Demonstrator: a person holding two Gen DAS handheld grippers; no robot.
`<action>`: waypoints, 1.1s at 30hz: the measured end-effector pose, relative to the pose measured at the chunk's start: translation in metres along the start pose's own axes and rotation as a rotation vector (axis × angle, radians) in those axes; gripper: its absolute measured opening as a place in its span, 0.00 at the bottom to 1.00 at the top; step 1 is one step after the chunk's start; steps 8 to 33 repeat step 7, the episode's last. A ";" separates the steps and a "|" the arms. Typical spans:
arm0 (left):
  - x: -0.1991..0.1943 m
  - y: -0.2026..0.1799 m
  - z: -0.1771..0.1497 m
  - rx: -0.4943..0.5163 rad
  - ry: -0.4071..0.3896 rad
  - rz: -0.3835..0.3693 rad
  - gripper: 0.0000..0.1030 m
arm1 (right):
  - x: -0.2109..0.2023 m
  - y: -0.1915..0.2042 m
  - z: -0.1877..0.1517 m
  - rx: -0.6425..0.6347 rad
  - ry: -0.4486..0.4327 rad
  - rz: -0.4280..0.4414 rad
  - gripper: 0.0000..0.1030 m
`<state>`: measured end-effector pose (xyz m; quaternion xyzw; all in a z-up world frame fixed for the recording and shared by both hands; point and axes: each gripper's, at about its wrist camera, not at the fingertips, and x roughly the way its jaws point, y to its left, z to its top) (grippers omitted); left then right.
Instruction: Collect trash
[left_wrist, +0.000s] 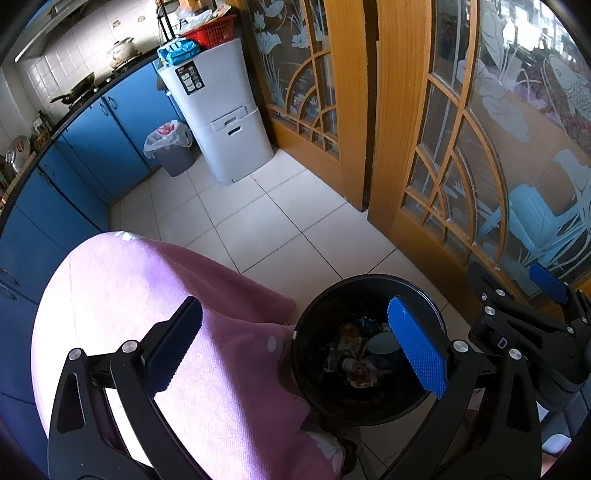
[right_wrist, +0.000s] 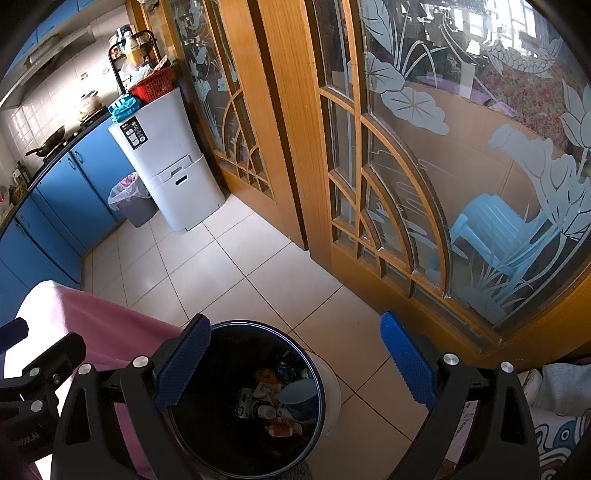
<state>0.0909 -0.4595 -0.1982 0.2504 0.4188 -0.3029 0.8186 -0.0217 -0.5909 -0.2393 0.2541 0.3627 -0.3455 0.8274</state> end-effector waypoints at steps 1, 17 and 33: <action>0.000 0.000 0.000 -0.001 -0.001 0.001 0.96 | 0.000 0.000 0.000 0.000 0.000 0.001 0.88; 0.000 0.001 -0.002 -0.001 0.002 0.001 0.96 | 0.000 0.000 0.000 0.000 0.000 0.002 0.88; 0.000 0.001 -0.002 -0.001 0.002 0.001 0.96 | 0.000 0.000 0.000 0.000 0.000 0.002 0.88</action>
